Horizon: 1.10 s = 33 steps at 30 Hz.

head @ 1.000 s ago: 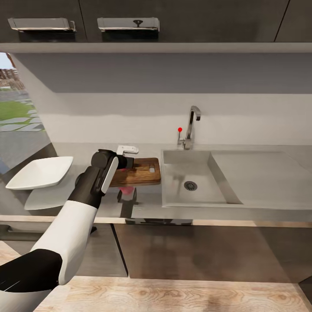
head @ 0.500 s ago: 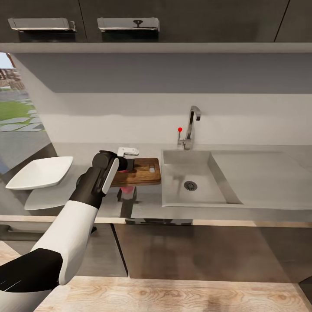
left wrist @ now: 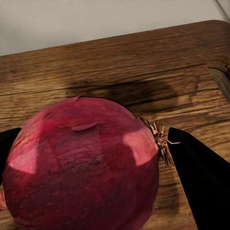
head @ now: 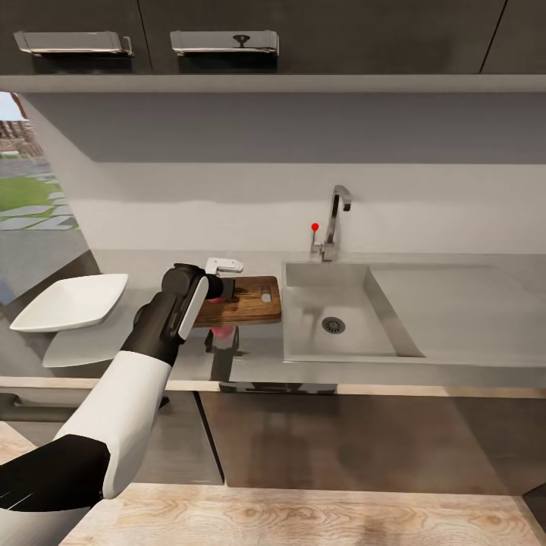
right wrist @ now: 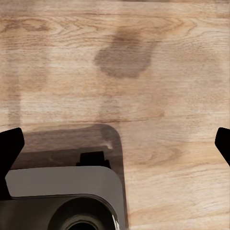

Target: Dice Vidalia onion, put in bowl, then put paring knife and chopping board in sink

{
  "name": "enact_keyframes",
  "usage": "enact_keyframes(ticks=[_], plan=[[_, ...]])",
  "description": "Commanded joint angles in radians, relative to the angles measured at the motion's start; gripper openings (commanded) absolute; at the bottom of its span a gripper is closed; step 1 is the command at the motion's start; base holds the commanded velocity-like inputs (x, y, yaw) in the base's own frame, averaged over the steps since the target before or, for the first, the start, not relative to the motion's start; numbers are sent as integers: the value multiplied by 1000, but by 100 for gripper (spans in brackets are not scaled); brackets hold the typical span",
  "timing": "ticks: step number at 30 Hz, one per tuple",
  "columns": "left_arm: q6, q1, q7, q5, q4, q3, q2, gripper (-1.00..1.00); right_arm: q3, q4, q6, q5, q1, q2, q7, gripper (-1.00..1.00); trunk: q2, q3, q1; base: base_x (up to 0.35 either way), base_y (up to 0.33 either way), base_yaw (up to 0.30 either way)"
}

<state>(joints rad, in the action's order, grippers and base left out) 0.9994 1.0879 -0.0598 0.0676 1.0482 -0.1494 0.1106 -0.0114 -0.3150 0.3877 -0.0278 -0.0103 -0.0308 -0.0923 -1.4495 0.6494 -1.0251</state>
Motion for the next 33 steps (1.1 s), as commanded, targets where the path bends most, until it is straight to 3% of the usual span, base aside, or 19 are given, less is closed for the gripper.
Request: enact_keyframes(ticks=[1,33], plan=[[4,1,-6,6,1,-1,0,-100,-1,1,3,-3,0,0,0,100,0,1,0,0,0,0],[4,1,-6,7,-11,-1,0,-100,-1,1,3,-4,0,2,0,100,0,1,0,22,-18,0]])
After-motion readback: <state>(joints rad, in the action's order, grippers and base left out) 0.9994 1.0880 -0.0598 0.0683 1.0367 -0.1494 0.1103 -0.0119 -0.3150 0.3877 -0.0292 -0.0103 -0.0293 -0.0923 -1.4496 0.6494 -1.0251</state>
